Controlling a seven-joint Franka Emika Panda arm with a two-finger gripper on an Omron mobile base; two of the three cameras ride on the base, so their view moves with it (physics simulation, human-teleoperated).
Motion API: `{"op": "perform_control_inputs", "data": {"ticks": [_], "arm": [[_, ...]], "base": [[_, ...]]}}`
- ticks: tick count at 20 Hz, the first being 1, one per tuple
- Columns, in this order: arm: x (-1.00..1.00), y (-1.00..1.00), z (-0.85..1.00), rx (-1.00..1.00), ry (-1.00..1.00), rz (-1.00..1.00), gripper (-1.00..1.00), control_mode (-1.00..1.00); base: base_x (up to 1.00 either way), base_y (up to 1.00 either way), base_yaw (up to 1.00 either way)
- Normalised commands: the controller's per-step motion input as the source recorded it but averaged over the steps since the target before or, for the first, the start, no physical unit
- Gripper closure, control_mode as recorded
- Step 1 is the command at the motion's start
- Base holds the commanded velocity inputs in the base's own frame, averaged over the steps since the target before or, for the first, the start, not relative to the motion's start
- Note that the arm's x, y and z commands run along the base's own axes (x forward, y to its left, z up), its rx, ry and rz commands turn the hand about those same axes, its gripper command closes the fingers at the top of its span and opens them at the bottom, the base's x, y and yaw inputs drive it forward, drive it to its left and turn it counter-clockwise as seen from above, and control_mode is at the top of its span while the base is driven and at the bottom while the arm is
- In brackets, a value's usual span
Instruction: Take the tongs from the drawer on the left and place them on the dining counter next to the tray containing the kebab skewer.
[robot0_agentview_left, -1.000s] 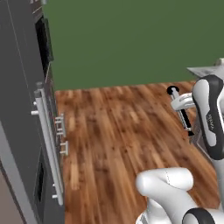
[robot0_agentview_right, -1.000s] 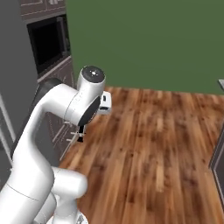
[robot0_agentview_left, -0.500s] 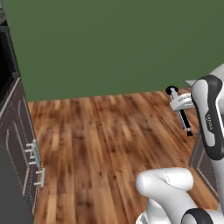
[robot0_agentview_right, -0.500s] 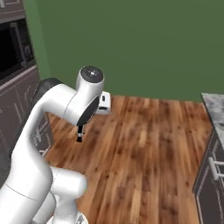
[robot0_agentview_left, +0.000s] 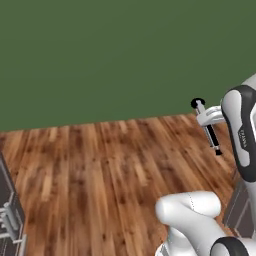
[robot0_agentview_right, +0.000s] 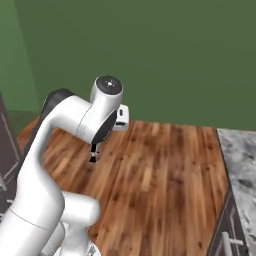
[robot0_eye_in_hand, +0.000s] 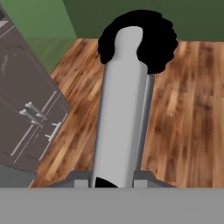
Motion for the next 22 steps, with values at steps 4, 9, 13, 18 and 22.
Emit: {"op": "perform_control_inputs", "data": {"ticks": [4, 9, 13, 18, 22], "arm": [[0.0, 0.0, 0.0, 0.0, 0.0, 0.0, 1.0, 1.0], [0.0, 0.0, 0.0, 0.0, 0.0, 0.0, 1.0, 1.0], [0.0, 0.0, 0.0, 0.0, 0.0, 0.0, 1.0, 1.0], [0.0, 0.0, 0.0, 0.0, 0.0, 0.0, 1.0, 1.0], [0.0, 0.0, 0.0, 0.0, 0.0, 0.0, 1.0, 1.0]], "base": [[1.0, 0.49, 0.0], [1.0, 0.34, 0.0], [1.0, 0.0, 0.0], [1.0, 0.0, -0.15], [1.0, 0.0, -0.3]]}}
